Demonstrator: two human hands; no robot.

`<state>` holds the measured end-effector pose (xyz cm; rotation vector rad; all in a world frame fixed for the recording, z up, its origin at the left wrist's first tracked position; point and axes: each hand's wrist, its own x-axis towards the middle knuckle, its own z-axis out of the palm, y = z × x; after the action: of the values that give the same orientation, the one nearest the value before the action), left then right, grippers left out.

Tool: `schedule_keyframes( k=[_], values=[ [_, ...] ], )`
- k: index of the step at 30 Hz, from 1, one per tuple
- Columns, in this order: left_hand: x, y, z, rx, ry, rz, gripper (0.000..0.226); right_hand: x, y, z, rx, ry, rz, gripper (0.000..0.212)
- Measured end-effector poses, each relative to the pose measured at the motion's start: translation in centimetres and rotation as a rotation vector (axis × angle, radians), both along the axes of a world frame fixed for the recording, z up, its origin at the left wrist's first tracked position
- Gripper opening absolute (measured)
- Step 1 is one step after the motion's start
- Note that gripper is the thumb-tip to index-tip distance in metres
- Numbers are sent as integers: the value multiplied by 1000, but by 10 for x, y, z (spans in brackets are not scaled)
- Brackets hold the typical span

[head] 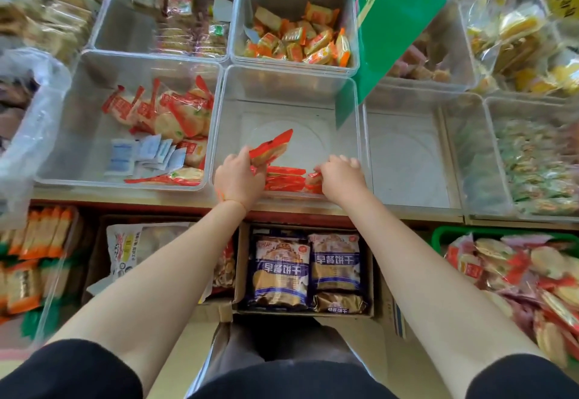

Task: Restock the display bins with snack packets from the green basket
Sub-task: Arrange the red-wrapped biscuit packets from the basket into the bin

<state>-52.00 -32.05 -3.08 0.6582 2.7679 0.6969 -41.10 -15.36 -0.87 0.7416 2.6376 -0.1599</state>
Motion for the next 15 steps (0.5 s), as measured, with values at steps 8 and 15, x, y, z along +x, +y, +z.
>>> schedule_keyframes(
  k=[8,15],
  values=[
    [-4,5,-3,115,60,-156,22,-14,17,12,-376,-46,-168,59],
    [-6,22,-13,187,198,-286,20,-33,5,34,-278,297,156,43]
  ],
)
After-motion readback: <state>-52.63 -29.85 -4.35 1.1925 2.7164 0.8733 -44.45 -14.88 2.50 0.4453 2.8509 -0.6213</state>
